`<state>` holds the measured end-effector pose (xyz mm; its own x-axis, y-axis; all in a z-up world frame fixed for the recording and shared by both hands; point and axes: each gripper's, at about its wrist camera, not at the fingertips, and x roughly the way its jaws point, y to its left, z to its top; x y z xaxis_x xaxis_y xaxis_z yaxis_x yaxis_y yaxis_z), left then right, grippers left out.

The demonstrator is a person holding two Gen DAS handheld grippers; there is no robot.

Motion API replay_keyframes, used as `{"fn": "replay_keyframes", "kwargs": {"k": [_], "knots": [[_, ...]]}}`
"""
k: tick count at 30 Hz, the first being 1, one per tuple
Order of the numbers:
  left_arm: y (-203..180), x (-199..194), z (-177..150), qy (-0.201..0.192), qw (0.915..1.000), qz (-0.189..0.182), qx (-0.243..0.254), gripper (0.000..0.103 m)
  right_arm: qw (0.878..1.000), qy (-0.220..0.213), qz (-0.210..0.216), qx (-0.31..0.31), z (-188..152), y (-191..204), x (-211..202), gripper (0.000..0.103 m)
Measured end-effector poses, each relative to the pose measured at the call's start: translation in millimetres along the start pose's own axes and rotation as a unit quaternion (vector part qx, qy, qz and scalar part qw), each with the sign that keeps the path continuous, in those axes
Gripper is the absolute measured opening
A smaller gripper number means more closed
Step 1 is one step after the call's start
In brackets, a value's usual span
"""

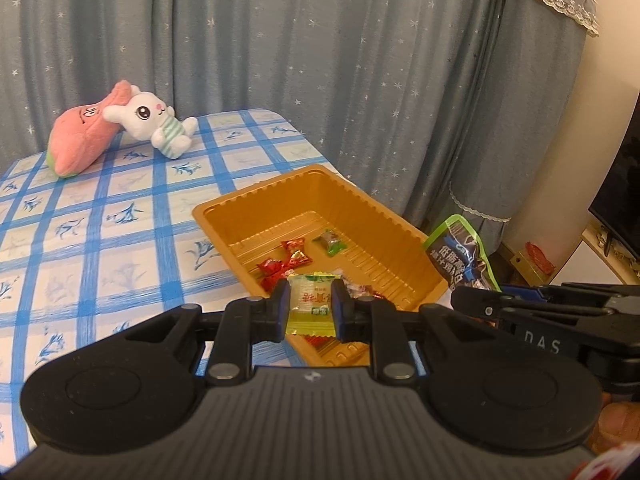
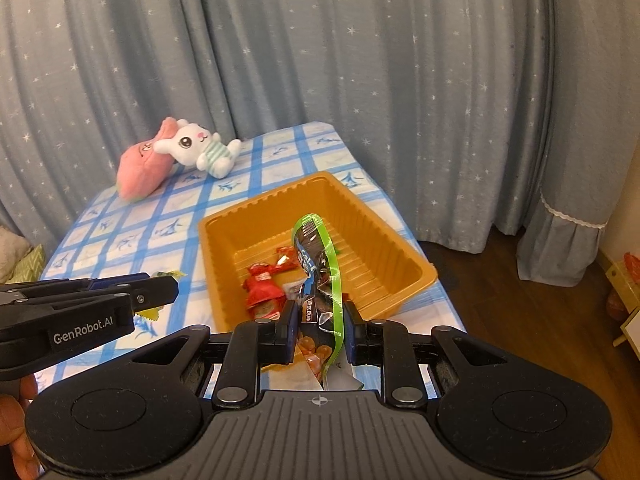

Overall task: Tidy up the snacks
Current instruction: 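Carry the yellow candy and green packet over the orange tray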

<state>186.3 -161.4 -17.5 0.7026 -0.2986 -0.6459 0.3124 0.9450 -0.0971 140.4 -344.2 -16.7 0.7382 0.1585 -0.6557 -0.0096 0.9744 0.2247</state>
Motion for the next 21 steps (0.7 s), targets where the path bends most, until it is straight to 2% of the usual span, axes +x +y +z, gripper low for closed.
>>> {"fn": "replay_keyframes", "kwargs": {"k": [21], "knots": [[15.1,75.7,32.7,0.013,0.9998,-0.012,0.004,0.019,1.000,0.014,0.001,-0.012,32.6,-15.1,72.5,0.023]]}}
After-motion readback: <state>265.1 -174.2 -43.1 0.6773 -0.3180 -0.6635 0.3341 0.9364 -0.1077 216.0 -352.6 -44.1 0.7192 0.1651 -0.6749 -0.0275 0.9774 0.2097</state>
